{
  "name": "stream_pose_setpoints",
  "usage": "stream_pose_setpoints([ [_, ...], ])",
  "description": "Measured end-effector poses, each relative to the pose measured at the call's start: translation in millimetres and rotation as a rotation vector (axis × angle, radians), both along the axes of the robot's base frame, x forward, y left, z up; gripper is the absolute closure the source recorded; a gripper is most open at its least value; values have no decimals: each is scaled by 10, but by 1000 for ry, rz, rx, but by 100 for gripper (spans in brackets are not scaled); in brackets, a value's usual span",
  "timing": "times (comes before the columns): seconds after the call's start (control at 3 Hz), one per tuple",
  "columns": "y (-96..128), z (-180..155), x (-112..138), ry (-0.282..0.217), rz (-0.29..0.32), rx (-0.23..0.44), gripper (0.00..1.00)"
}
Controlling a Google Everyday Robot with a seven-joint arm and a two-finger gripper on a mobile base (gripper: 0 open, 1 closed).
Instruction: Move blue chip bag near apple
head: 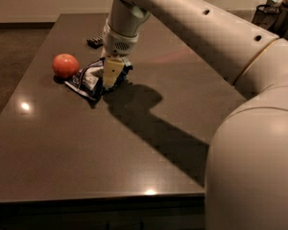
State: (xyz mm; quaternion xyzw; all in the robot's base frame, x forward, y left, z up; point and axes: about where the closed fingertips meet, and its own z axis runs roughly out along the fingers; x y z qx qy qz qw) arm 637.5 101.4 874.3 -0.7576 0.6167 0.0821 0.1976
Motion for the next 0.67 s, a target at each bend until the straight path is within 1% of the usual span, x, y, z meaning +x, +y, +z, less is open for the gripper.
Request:
stream_pose_setpoints([
  [0.33,7,-10,0,1,1,0,0],
  [0.67,8,-11,0,1,1,0,0],
])
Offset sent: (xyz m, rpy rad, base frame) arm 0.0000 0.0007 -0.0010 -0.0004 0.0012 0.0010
